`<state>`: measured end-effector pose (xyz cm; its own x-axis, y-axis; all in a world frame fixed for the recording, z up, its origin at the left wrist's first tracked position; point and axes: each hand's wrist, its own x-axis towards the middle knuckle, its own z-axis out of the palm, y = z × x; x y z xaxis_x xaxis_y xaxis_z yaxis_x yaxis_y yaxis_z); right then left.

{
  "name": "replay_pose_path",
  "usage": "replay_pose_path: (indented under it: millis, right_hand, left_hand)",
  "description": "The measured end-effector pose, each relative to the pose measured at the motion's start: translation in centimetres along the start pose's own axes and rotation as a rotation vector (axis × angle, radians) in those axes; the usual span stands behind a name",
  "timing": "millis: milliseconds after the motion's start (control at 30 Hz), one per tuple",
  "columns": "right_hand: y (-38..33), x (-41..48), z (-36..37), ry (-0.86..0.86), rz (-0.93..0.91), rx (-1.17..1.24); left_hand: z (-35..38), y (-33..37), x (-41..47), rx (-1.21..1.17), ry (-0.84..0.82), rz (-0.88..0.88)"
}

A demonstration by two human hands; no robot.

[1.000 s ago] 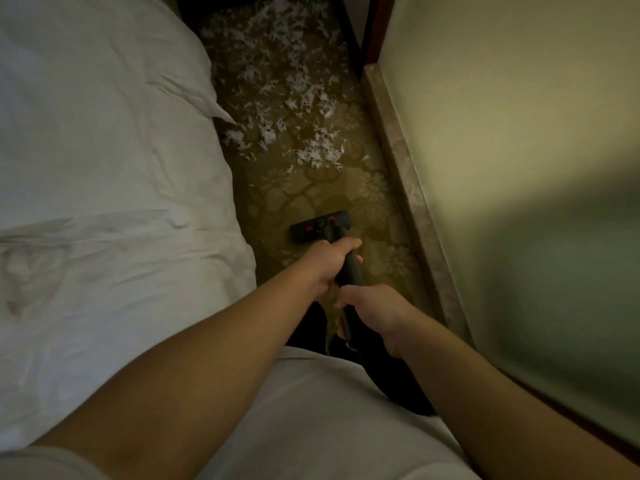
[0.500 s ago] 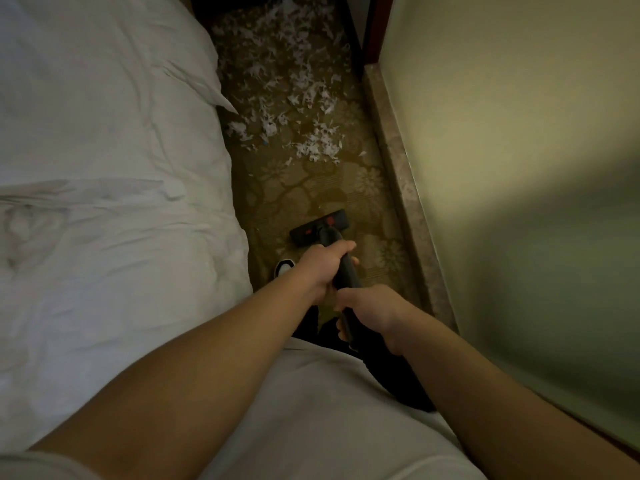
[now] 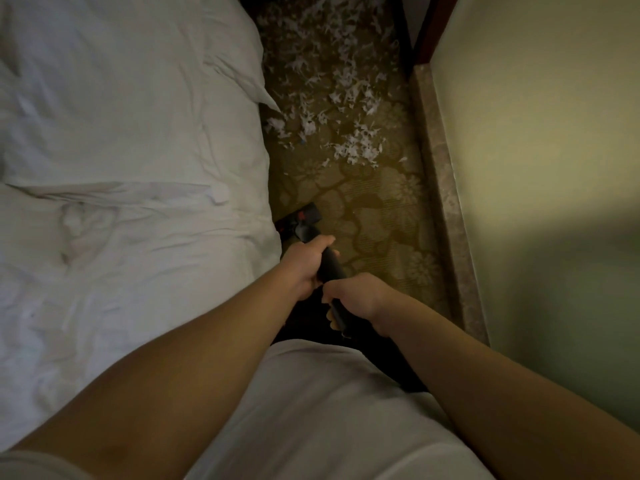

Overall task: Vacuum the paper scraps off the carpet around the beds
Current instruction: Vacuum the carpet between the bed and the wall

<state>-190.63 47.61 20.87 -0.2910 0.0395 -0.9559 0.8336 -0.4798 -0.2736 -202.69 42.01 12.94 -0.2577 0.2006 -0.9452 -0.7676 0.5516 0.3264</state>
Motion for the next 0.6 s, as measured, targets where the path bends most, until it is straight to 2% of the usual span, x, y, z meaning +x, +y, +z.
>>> replay_pose_path:
  millis: [200, 367, 600]
  right_hand:
    - [-3.7, 1.4, 0.5, 0.094, 0.023, 0.055]
    - [-5.1, 1.2, -1.4, 0.180, 0.026, 0.127]
    - [-3.0, -1.2, -4.5, 0.231, 0.035, 0.260]
  left_hand:
    - [0.0, 4.3, 2.0, 0.038, -0.073, -0.006]
    - [3.3, 7.0, 2.5, 0.195, -0.176, -0.015]
    - [8.4, 6.1, 1.6, 0.315, -0.278, -0.078]
